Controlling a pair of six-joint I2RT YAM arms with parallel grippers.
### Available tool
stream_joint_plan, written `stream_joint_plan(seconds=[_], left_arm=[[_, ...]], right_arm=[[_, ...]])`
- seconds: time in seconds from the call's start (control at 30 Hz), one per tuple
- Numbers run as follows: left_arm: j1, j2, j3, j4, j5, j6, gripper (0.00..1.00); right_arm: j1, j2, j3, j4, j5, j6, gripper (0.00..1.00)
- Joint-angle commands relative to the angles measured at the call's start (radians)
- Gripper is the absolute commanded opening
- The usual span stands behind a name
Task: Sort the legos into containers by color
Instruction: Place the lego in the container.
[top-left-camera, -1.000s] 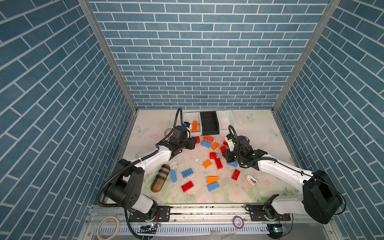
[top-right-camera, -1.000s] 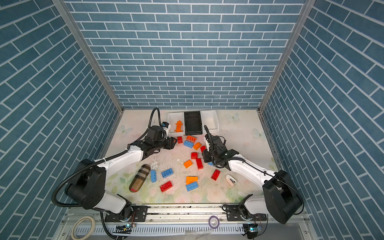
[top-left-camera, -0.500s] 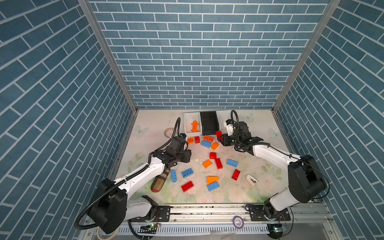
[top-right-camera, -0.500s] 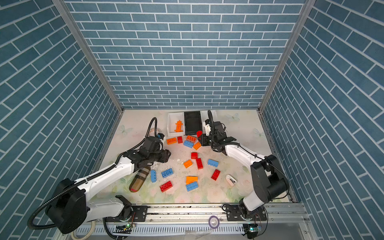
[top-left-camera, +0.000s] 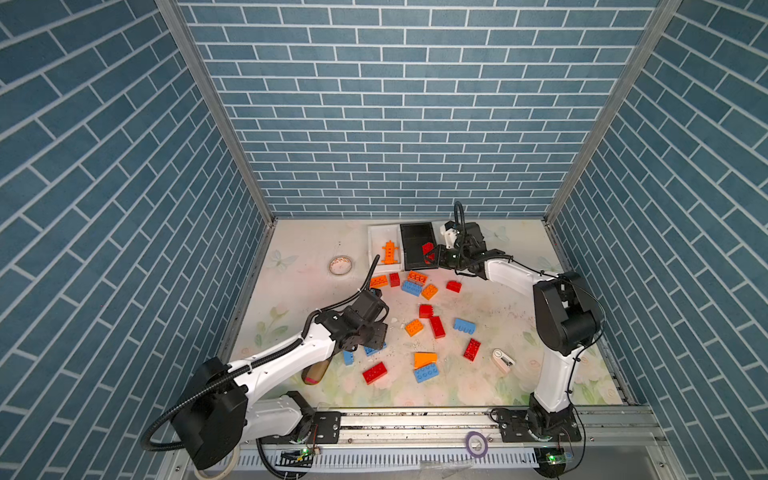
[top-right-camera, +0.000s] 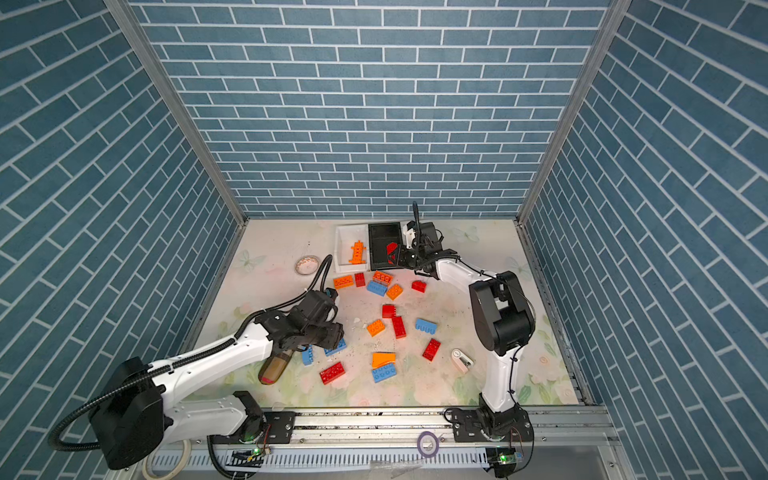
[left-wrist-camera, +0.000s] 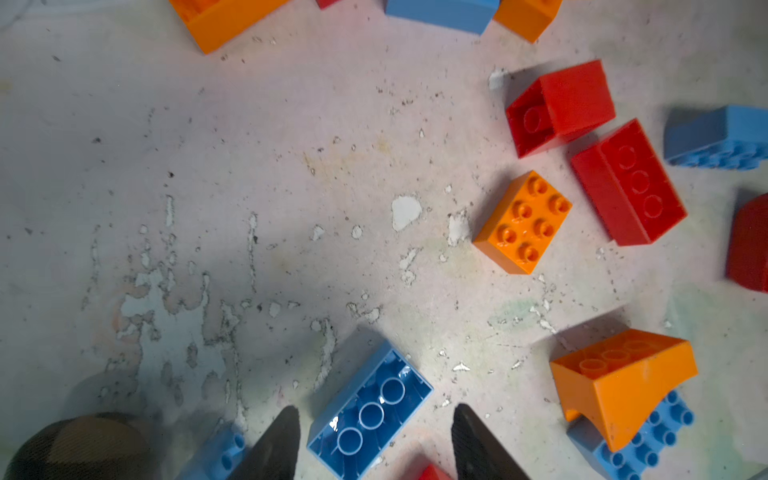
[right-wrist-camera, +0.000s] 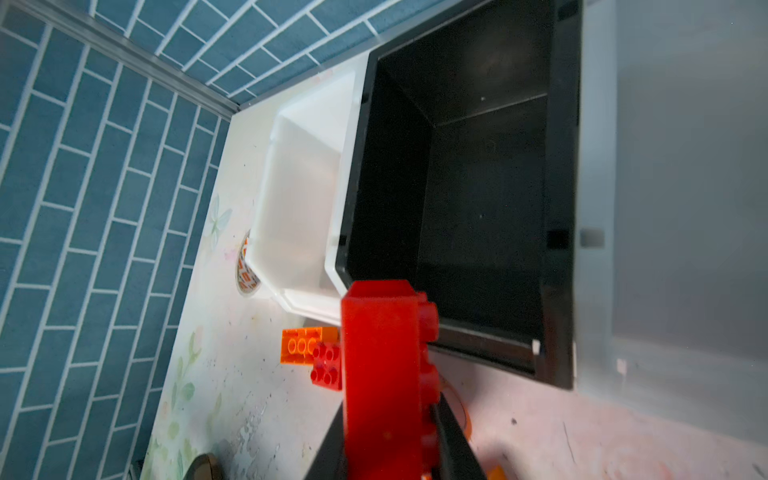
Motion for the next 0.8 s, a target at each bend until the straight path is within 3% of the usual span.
stream_joint_plan(seconds=[0.0,0.4,0.77], left_arm=[[-0.03,0.048,0.023,-0.064,-0.041,-0.022,0.61],[-0.06,0.14,0.045,-0.078,-0.085,-0.012,0.62],[-0.06,0.181,0.06,-0.07,-0.083,0.003,0.62]], right_arm=[[-0.005,0.052,0.08,-0.002,-0.014,0.055,0.12],[-0.013,0.145,0.2,-0.064,0.057,0.061,0.23],[-0.017,0.181,0.237,-0.076,0.054,0.061,0.48]])
